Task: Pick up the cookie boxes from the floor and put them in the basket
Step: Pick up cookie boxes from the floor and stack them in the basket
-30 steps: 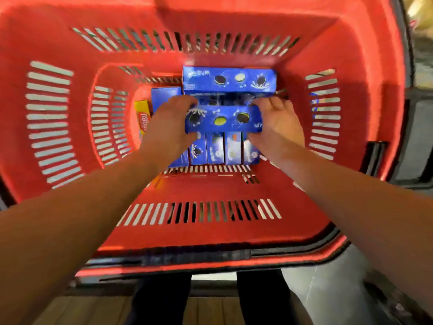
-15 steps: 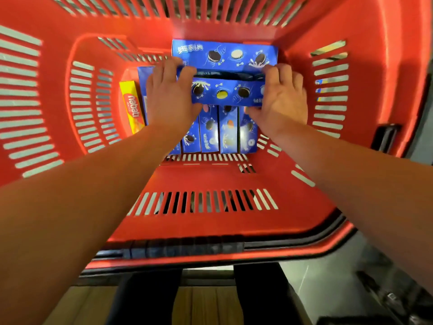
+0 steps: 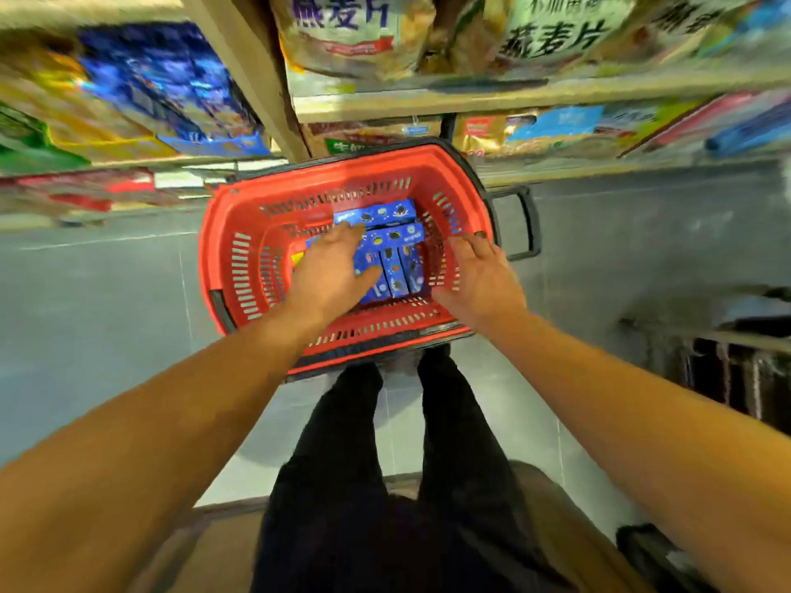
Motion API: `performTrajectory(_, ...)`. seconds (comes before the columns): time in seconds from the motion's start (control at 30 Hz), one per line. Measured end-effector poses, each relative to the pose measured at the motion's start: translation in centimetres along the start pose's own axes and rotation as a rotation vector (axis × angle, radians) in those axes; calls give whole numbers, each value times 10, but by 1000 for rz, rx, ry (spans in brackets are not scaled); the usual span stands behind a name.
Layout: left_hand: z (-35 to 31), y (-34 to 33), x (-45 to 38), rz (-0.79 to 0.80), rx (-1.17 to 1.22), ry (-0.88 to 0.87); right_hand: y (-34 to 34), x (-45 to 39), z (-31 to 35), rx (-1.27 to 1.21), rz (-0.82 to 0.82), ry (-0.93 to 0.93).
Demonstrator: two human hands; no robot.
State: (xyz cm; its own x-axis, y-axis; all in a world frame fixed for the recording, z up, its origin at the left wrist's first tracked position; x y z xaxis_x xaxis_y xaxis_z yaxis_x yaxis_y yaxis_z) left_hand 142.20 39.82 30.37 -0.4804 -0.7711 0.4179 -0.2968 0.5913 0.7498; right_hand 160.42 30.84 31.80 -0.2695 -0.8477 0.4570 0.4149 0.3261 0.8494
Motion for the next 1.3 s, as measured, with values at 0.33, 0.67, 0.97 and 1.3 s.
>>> performTrajectory(0.33, -174, 100, 65, -58, -57, -321, 130, 115, -26, -22, -214, 10)
performTrajectory(0.67, -312, 73, 104, -179, -106, -335, 201, 171, -144, 28, -294, 60)
performTrajectory(0.97, -394, 8, 122, -280, -77, -234, 249, 204, -247, 127, -300, 175)
performTrajectory(1.3, -454, -30, 74, -265, 3, -203, 286, 167, -309, 191, -259, 223)
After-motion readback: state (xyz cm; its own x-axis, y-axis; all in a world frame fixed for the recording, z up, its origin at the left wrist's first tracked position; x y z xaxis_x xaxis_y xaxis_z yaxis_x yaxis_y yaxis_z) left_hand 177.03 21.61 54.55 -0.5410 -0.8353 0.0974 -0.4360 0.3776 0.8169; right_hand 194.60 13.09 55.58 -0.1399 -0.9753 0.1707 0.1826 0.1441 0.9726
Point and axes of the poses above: each hand's wrist, its own x-axis away from the middle knuckle, its own y-axis out of the back of the hand, z = x × y, the point moved 7 cm from there along -x, towards the middle knuckle, and after that the axes turned 3 degrees about -z, right-handed, at the moved point
